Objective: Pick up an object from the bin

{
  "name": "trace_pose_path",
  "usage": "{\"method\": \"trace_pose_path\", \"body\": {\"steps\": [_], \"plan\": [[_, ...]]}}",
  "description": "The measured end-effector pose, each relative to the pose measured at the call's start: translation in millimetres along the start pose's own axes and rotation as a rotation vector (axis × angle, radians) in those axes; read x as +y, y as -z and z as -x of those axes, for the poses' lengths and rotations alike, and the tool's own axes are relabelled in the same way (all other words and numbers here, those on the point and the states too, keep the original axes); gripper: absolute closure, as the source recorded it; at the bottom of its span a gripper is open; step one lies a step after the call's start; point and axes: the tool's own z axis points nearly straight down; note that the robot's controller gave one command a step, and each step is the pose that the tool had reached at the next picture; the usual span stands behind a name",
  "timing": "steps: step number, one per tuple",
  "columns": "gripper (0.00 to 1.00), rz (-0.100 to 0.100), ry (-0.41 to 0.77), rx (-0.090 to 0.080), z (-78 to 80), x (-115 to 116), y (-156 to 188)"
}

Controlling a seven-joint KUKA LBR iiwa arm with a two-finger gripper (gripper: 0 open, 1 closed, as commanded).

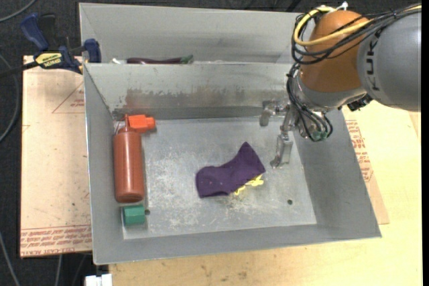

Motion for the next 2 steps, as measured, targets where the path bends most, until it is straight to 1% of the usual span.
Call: {"method": "trace_pose_path", "body": {"steps": [1, 2], "plan": [[0.0, -0.001, 0.001, -0.007, 1.7, 0.1, 4.8], [0.0, -0.002, 0.024, -0.01, -6.0, 44.2, -38.9]]}}
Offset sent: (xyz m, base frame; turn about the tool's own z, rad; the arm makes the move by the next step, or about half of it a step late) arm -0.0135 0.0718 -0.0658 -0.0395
